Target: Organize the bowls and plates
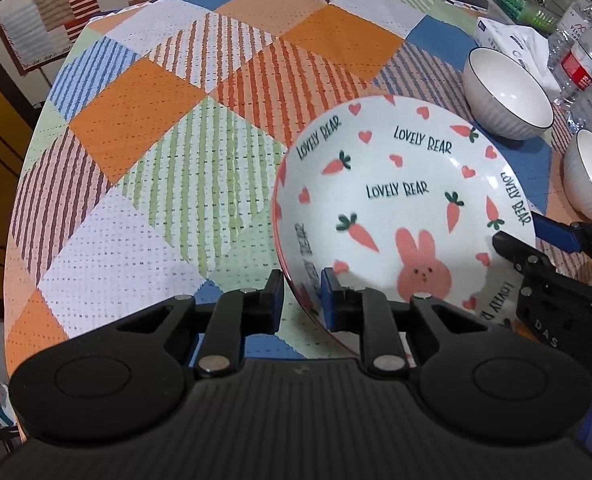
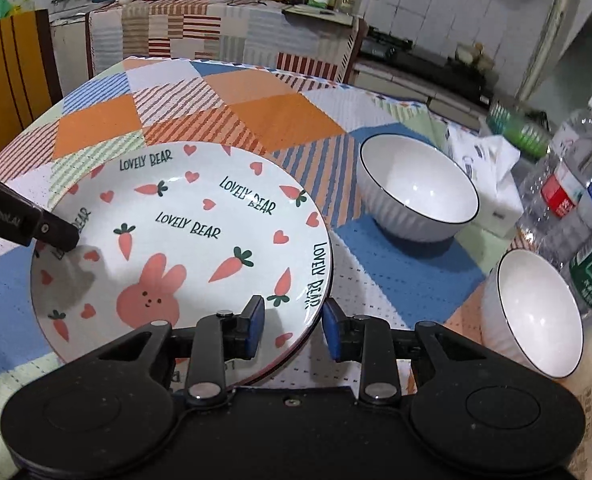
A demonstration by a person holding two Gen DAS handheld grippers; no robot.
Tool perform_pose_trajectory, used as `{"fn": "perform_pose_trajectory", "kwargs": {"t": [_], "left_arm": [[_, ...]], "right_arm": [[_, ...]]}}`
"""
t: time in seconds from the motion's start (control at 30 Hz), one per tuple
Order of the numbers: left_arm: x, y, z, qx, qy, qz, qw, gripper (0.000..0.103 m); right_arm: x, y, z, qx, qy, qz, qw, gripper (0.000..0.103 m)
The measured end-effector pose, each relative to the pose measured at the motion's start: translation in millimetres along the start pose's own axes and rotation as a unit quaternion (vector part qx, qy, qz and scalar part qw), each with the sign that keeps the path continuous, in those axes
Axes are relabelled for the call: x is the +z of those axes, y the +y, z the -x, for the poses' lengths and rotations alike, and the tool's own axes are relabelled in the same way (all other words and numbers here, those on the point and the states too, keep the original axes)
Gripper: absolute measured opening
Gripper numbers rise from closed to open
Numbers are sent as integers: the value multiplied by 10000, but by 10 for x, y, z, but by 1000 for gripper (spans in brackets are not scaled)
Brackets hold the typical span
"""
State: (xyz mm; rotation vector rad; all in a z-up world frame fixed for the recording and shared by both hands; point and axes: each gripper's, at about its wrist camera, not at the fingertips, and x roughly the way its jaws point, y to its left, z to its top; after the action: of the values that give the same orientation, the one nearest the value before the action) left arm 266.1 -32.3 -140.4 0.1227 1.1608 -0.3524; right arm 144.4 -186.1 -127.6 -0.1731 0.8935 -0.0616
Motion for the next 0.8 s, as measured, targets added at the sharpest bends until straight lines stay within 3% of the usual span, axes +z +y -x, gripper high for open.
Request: {"fn": "perform_pose_trajectory", "kwargs": {"t": [0.13, 0.3, 0.37, 0.47, 0.8], "left_arm": [[-60, -86, 102, 188, -26, 51, 9998, 19], [-210, -214, 369, 268, -147, 118, 9995, 19], [-288, -297, 503, 368, -169, 26, 9992, 19], [-404, -368, 702, 163, -149, -118, 9997, 20], [-678, -682, 1239, 170, -119, -812, 9965, 22]], "right_arm": [[-13, -67, 54, 119, -43, -119, 9998, 30], [-15, -271, 423, 409, -263, -426, 9979, 30], [-40, -388, 597, 611, -384, -574, 9957, 30], [-87, -555, 850, 862, -510, -589, 9932, 30], [-526, -1008, 1566, 1184, -785, -151, 9897, 39]]}}
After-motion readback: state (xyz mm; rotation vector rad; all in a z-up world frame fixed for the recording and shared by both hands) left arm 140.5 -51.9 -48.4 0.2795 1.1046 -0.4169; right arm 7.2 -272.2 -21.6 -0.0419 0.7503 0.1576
